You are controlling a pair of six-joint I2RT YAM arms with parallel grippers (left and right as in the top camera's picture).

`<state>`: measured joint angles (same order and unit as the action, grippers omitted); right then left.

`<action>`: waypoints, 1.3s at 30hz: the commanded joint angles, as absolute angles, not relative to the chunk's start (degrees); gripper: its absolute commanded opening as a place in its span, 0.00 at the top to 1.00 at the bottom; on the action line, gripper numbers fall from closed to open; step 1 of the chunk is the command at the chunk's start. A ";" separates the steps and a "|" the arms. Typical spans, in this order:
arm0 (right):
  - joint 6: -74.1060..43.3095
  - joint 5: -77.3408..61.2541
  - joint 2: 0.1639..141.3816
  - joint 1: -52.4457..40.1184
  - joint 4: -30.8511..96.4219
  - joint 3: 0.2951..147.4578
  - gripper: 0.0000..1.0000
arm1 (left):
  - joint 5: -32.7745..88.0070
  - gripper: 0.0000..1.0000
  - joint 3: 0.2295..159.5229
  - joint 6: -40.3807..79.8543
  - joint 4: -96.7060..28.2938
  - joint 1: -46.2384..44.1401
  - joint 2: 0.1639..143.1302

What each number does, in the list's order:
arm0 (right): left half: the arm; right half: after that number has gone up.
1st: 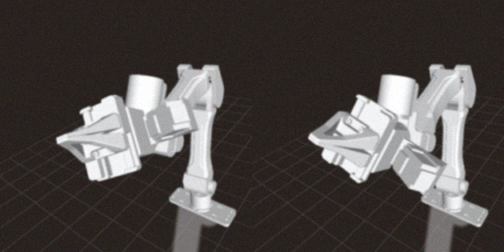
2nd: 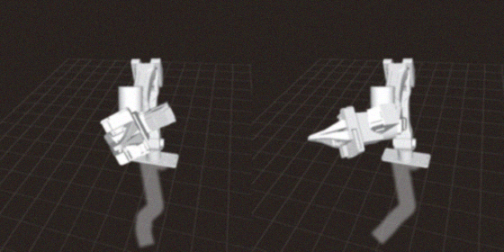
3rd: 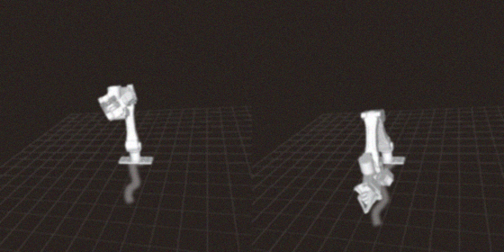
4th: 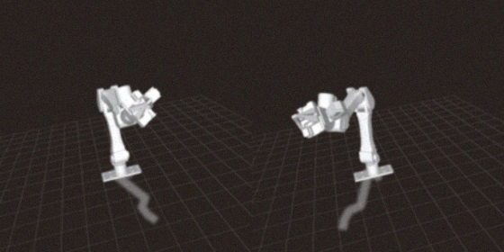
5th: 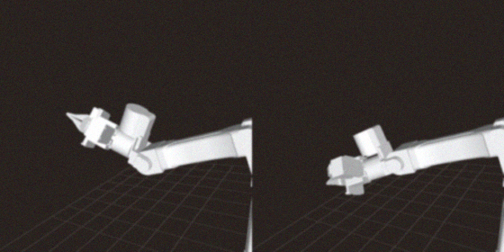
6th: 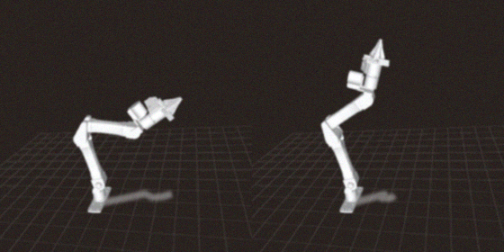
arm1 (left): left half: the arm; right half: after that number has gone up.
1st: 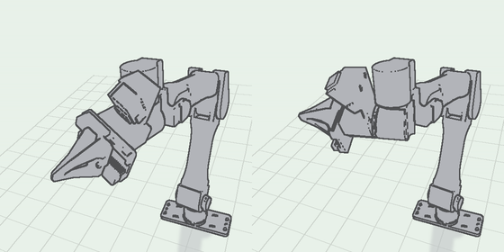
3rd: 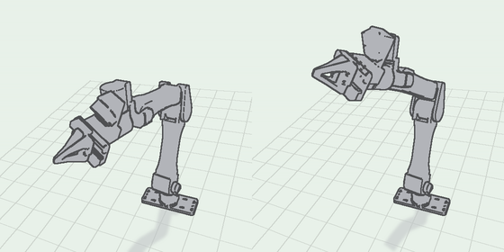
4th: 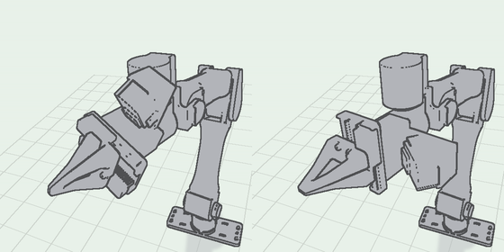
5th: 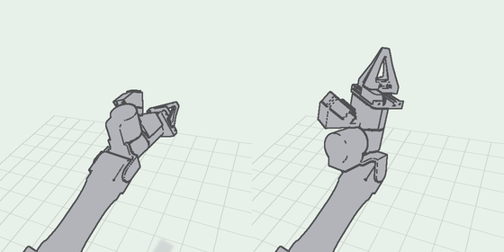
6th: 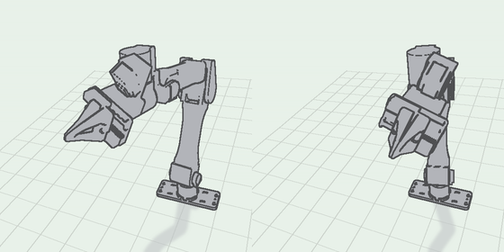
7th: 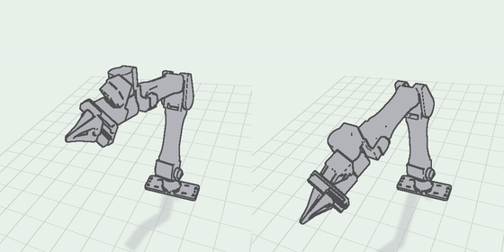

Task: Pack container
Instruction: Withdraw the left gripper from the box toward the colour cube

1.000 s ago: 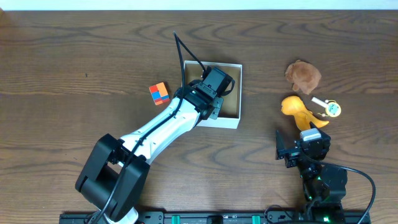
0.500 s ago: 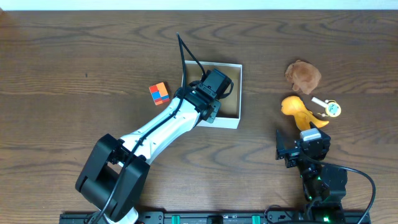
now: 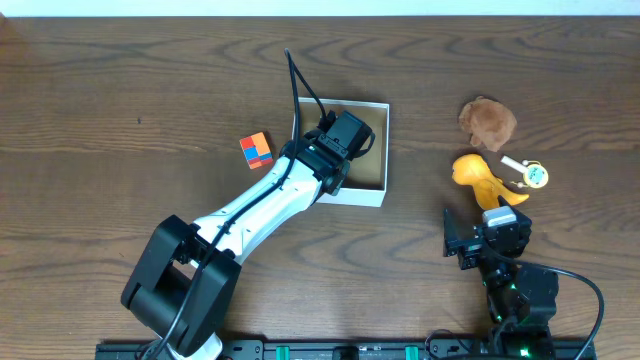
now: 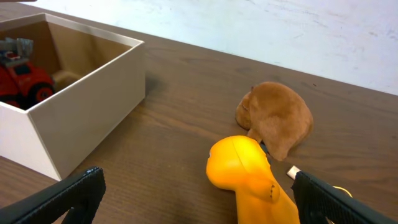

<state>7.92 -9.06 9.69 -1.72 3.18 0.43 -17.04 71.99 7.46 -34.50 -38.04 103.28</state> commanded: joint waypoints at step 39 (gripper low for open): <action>7.31 -9.43 9.39 -1.04 3.38 0.32 0.01 | -7.03 0.37 73.10 21.80 -33.10 -9.98 91.35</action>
<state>7.92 -9.06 9.69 -1.72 3.18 0.43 -11.88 71.99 19.62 -33.30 -10.33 89.32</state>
